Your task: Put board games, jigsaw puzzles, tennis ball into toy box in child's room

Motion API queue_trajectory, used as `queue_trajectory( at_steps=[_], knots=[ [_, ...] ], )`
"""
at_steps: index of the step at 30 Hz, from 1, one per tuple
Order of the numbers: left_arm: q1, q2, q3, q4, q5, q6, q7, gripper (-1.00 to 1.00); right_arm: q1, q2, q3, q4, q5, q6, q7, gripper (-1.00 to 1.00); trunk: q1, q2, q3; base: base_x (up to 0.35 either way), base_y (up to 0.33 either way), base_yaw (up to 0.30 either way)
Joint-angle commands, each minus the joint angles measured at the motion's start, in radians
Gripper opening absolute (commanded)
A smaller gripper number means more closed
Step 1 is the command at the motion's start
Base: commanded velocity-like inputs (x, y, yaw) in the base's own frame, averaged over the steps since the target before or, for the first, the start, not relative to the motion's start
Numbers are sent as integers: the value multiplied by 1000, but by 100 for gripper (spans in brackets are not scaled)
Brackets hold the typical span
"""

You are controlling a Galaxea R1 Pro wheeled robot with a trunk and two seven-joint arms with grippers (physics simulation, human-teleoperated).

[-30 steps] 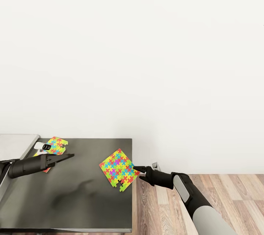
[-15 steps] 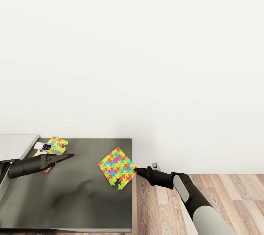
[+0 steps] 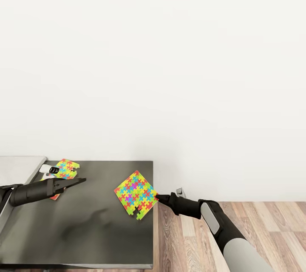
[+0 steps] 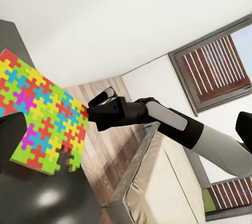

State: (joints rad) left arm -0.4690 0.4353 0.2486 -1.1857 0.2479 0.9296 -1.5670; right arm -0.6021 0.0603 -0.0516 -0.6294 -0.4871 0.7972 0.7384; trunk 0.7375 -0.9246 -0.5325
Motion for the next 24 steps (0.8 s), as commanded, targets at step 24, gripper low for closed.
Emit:
queue_trajectory(
  at_steps=[24],
  knots=[
    [0,3,5,6,-1,26,-4,100,6,-8,-16,-3,-14,-19,17,-100,-92,168,74,0,0,0]
  ],
)
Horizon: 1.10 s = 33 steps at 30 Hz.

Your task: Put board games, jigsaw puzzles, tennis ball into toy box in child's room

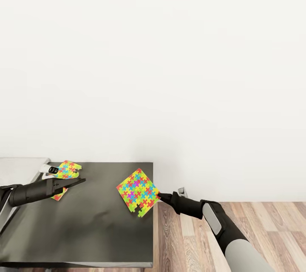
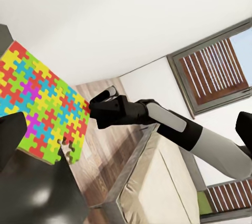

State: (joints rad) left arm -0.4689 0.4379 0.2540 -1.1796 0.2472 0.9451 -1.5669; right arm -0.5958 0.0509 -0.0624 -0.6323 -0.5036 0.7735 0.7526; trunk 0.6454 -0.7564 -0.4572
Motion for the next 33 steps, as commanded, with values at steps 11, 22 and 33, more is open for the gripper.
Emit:
queue_trajectory(
  at_steps=[11,22,33],
  knots=[
    [0,1,2,0,3,43,-4,100,3,-4,-20,-12,0,8,7,-100,-42,76,33,0,0,0],
    [-2,7,2,0,1,47,-4,100,11,-10,-53,-14,3,2,145,-100,-84,153,68,0,0,0],
    [-2,14,3,-1,1,70,-4,100,13,-12,-53,-14,4,0,198,-100,-126,230,109,0,0,79]
  ],
)
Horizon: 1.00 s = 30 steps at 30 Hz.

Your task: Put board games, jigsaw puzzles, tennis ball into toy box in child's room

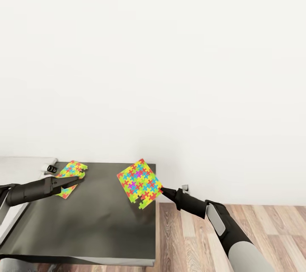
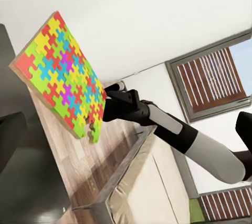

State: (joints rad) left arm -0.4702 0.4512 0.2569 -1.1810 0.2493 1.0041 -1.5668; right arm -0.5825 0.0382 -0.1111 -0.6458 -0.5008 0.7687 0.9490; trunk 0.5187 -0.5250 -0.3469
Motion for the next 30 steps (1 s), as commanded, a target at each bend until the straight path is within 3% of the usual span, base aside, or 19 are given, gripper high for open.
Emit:
queue_trajectory(
  at_steps=[1,18,30],
  knots=[
    [-1,1,0,0,-1,12,-4,100,-1,1,-4,0,2,5,2,-100,-4,6,3,0,0,144],
    [0,-1,-9,-1,-5,24,-4,100,5,-25,-4,-48,2,-1,-6,-100,-69,125,57,0,0,18],
    [0,1,-4,-2,-5,24,-4,100,10,-27,-10,-58,1,-43,1,-100,-69,125,62,0,0,9]
  ],
)
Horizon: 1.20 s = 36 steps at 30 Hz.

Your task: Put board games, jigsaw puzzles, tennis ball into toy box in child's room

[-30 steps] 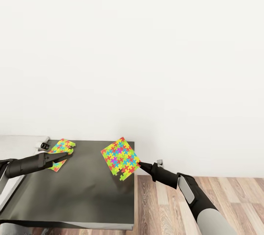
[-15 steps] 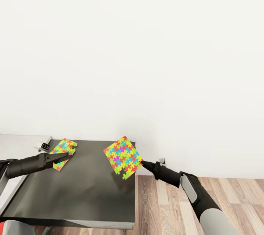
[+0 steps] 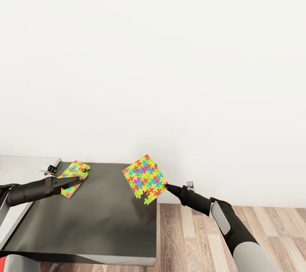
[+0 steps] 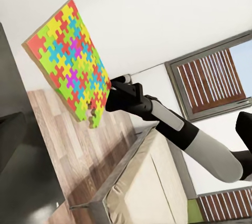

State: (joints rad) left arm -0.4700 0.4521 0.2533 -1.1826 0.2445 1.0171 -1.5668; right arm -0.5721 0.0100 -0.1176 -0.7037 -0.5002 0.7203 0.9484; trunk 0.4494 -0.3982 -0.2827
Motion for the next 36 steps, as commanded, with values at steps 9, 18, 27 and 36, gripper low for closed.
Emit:
queue_trajectory(
  at_steps=[9,18,27,36],
  knots=[
    [0,0,0,0,-1,11,-4,100,0,0,-5,0,0,0,5,-100,1,-2,12,0,0,62],
    [-1,0,0,0,-1,11,-4,100,0,0,-4,0,0,-1,6,-100,1,-2,26,0,0,69],
    [0,0,0,0,-1,10,-4,100,0,1,-4,0,0,-1,6,-100,1,-2,41,0,0,70],
    [0,0,0,-5,-1,10,-4,100,0,1,-4,-1,0,-1,6,-100,1,-2,55,0,0,70]
  ],
)
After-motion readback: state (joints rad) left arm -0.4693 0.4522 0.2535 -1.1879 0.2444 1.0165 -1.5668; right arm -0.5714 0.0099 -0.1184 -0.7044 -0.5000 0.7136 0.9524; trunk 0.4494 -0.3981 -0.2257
